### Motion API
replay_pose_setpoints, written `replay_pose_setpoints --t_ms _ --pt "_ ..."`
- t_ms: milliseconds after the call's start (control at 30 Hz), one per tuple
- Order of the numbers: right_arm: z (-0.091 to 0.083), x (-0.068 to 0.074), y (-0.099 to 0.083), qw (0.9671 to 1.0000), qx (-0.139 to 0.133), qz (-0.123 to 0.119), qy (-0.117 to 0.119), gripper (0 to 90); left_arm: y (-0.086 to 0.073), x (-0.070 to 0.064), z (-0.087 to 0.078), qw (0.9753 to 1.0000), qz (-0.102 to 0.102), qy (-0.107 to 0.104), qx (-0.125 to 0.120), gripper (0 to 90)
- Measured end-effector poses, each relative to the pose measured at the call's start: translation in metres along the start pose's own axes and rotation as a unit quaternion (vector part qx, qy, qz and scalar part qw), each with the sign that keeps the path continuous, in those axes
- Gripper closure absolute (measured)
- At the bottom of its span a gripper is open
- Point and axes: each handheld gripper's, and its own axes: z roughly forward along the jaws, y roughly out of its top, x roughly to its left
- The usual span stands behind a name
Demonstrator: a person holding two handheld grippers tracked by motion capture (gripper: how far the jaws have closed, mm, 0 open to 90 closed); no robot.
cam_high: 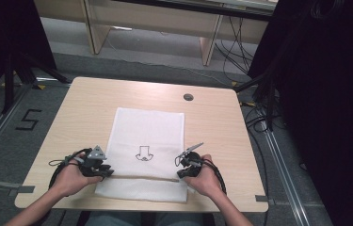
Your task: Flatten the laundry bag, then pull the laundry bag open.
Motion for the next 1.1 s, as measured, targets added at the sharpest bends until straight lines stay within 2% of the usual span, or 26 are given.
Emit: replay_pose_setpoints --t_ms 67,133,167,200,233,267,333,367,400,433,467,500,533,600,633,667,700,733,800,833,867,933,967,1067,1100 --pt "-0.002 -0.001 -0.001 0.9999 -0.011 0.009 -0.002 85.2 0.002 -0.001 0.000 0.9999 -0.005 -0.006 -0.013 69.0" --pt "-0.007 -0.003 -0.002 0.9996 -0.026 0.009 -0.006 82.4 0.004 -0.002 -0.001 0.9997 0.004 0.000 -0.026 65.5" --pt "-0.010 -0.004 -0.002 0.9994 -0.031 0.015 -0.007 80.9 0.004 -0.003 -0.001 0.9995 0.000 -0.001 -0.031 64.5" --pt "-0.012 -0.006 -0.003 0.9990 -0.039 0.017 -0.010 79.5 0.006 -0.003 -0.002 0.9992 0.012 0.006 -0.036 63.4" --pt "-0.014 -0.006 -0.004 0.9988 -0.040 0.025 -0.013 78.3 0.006 -0.004 -0.002 0.9991 0.012 0.003 -0.040 62.1" --pt "-0.015 -0.008 -0.004 0.9985 -0.051 0.017 -0.012 76.7 0.007 -0.003 -0.002 0.9989 0.012 0.004 -0.045 60.8" --pt "-0.017 -0.010 -0.006 0.9980 -0.057 0.021 -0.017 75.3 0.008 -0.003 -0.002 0.9984 0.008 0.007 -0.055 58.6" --pt "-0.019 -0.010 -0.006 0.9979 -0.053 0.032 -0.016 74.9 0.008 -0.003 -0.002 0.9983 0.003 0.006 -0.059 57.5" --pt "-0.019 -0.011 -0.007 0.9977 -0.060 0.023 -0.020 74.1 0.008 -0.002 -0.003 0.9980 0.012 0.006 -0.062 56.3" --pt "-0.019 -0.011 -0.007 0.9976 -0.060 0.029 -0.017 73.5 0.007 -0.002 -0.002 0.9978 -0.003 0.005 -0.067 55.4" --pt "-0.020 -0.012 -0.007 0.9975 -0.061 0.028 -0.020 73.4 0.007 -0.002 -0.003 0.9976 -0.001 0.005 -0.069 54.6" --pt "-0.021 -0.011 -0.007 0.9973 -0.060 0.039 -0.019 73.3 0.006 -0.001 -0.003 0.9974 0.000 0.005 -0.072 53.8" --pt "-0.021 -0.013 -0.006 0.9971 -0.067 0.028 -0.023 73.0 0.006 -0.001 -0.003 0.9973 -0.002 0.004 -0.073 52.9" --pt "-0.022 -0.013 -0.006 0.9968 -0.072 0.025 -0.025 72.6 0.006 -0.001 -0.003 0.9969 -0.002 0.003 -0.078 51.4" --pt "-0.023 -0.013 -0.006 0.9968 -0.072 0.023 -0.026 72.5 0.007 -0.002 -0.003 0.9965 -0.003 0.001 -0.084 50.6" --pt "-0.025 -0.011 -0.006 0.9969 -0.066 0.037 -0.023 72.5 0.008 -0.002 -0.003 0.9963 -0.004 -0.001 -0.086 49.3" --pt "-0.024 -0.012 -0.006 0.9966 -0.071 0.036 -0.023 72.5 0.008 -0.004 -0.002 0.9954 -0.016 -0.002 -0.094 48.2" --pt "-0.025 -0.014 -0.006 0.9968 -0.072 0.025 -0.024 72.8 0.009 -0.004 -0.002 0.9953 -0.014 -0.002 -0.095 47.1" --pt "-0.028 -0.013 -0.006 0.9966 -0.067 0.040 -0.027 75.6 0.011 -0.004 -0.003 0.9952 -0.008 -0.008 -0.098 45.5" --pt "-0.029 -0.014 -0.006 0.9967 -0.071 0.033 -0.021 77.5 0.012 -0.005 -0.002 0.9946 -0.012 -0.017 -0.101 44.7" --pt "-0.030 -0.013 -0.006 0.9969 -0.068 0.033 -0.019 80.0 0.013 -0.007 -0.002 0.9939 -0.022 -0.017 -0.106 43.6" --pt "-0.032 -0.013 -0.006 0.9977 -0.060 0.027 -0.013 85.0 0.017 -0.010 0.000 0.9934 -0.026 -0.019 -0.111 43.3" --pt "-0.032 -0.012 -0.007 0.9981 -0.050 0.034 -0.011 87.5 0.019 -0.011 0.001 0.9935 -0.012 -0.022 -0.111 44.3" --pt "-0.032 -0.010 -0.009 0.9989 -0.029 0.037 0.000 90.0 0.028 -0.021 0.008 0.9933 -0.005 -0.031 -0.111 47.8" --pt "-0.031 -0.010 -0.010 0.9989 -0.026 0.039 0.000 90.0 0.032 -0.023 0.009 0.9941 0.014 -0.033 -0.102 48.7"
